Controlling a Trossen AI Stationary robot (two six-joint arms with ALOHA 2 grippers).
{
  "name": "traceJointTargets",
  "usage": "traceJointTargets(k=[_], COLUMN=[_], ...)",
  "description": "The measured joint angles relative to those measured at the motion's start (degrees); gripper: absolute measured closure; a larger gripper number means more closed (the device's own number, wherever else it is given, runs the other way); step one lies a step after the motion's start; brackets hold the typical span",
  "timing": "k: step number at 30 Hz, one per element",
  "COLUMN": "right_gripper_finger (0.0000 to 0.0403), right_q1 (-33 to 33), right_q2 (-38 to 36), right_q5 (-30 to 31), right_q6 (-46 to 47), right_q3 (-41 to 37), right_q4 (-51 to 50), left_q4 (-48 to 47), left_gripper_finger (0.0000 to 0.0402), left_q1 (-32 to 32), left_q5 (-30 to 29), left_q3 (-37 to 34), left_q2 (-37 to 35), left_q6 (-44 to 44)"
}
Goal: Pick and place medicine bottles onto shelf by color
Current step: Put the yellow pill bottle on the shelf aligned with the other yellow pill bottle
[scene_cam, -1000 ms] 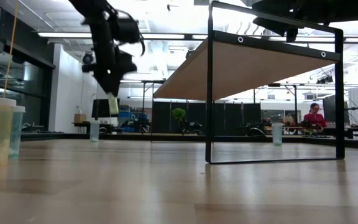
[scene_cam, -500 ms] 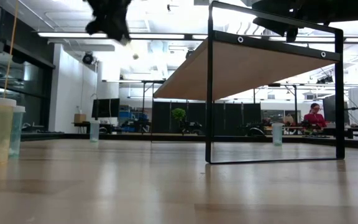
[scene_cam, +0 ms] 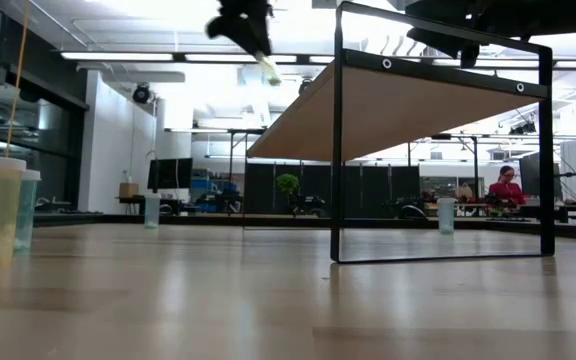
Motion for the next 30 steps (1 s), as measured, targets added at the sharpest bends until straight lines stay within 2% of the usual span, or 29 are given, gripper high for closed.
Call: traceJointTargets(k=[5, 12, 18, 30], right_gripper_finger=[0.0174, 0.0174, 0.0174, 0.0174], right_q1=[0.0, 0.0, 0.0, 0.0], right_q2=[0.0, 0.0, 0.0, 0.0], right_q5=[0.0, 0.0, 0.0, 0.0], right_q6=[0.0, 0.0, -0.5, -0.5], right_q3=[0.0, 0.0, 0.0, 0.0], right_q4=[0.0, -0.3, -0.5, -0.5], left_q4=[-0.1, 3.2, 5.2, 5.5], left_gripper_finger=[0.0287, 0.0287, 0.0287, 0.0286], left_q1=[-0.6, -1.2, -0.9, -0.3], left_q5=[0.2, -0.6, -3.4, 0.0], left_q3=[6.4, 8.0, 8.0, 8.0], left_q2=[9.6, 16.4, 18.3, 18.6], left_q6=[4.5, 9.6, 12.3, 19.9])
